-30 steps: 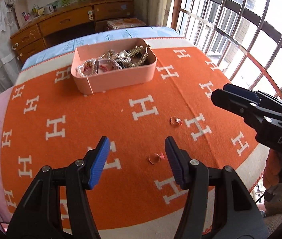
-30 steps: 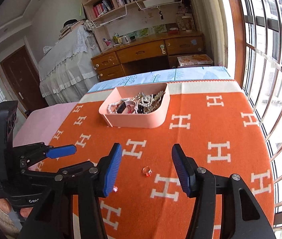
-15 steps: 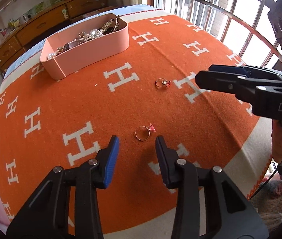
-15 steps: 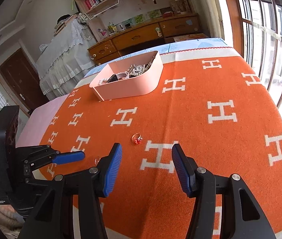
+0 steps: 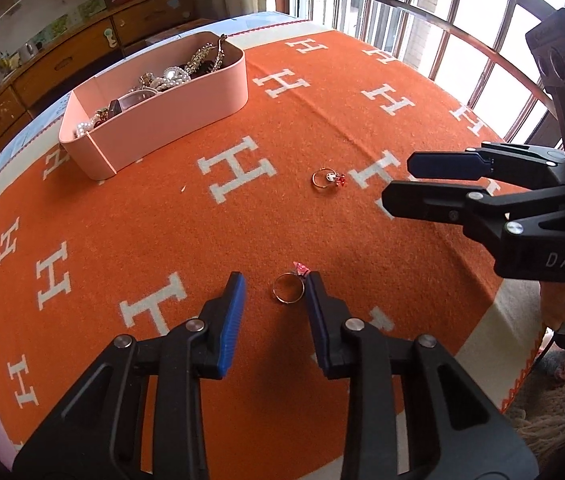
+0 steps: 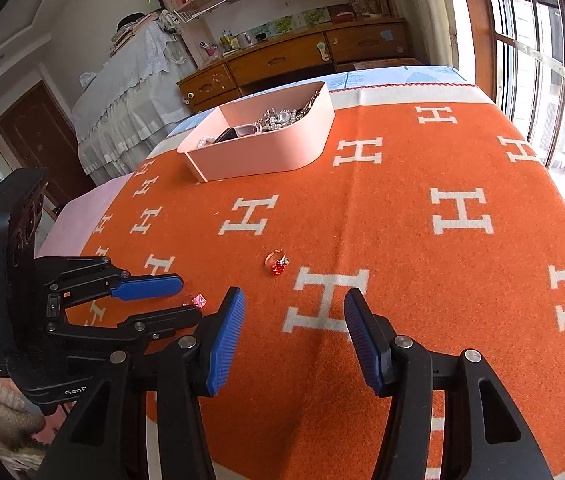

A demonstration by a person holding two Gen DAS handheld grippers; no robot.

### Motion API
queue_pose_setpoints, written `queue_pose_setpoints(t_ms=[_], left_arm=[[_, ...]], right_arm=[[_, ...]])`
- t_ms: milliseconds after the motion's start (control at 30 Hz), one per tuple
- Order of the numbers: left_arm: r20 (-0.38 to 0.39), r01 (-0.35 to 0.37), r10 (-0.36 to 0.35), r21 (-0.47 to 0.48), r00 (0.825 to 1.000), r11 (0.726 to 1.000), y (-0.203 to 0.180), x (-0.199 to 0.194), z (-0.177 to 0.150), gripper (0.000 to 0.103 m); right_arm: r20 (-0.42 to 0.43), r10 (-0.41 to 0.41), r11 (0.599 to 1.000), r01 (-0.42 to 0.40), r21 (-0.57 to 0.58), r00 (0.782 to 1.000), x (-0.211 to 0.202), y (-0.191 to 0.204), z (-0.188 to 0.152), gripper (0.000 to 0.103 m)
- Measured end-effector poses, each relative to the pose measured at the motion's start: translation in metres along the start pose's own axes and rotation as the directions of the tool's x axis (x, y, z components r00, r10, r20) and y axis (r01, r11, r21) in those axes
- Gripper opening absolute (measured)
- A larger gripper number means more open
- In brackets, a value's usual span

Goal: Organize jewelry
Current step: 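Grasp the pink-stone ring with the left tool while the right tool grasps the red-stone ring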

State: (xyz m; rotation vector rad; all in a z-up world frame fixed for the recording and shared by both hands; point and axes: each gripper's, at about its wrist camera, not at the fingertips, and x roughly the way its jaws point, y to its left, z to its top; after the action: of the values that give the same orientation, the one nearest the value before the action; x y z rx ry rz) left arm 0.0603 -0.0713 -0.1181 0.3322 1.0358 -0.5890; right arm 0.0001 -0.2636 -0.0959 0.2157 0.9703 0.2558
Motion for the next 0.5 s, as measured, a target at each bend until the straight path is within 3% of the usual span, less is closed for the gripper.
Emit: queue_pose_setpoints(t_ms=[267,367,500], left_arm=[[0.02,0.013,-0.013,-0.004,1.0,1.0,-0.002,0.002,0.001,0.022],[0.022,0.017,-0.017,-0.005,1.0,1.0,-0.004,0.002,0.001,0.014],[0.032,0.014,-0.014,-0.019,0.999,1.0,-0.005,0.002,0.0,0.014]], right_arm=[[-0.037,-0.02,0.999,0.019,-0.031,0.999,0.016,0.006,0.004,0.053],[-0.047,-0.046,0.997,0.042,-0.069,0.998,0.021,0.01,0.007,0.053],[-0.065,-0.074,0.989,0.065,-0.129,0.995,0.031,0.017,0.016,0.047]])
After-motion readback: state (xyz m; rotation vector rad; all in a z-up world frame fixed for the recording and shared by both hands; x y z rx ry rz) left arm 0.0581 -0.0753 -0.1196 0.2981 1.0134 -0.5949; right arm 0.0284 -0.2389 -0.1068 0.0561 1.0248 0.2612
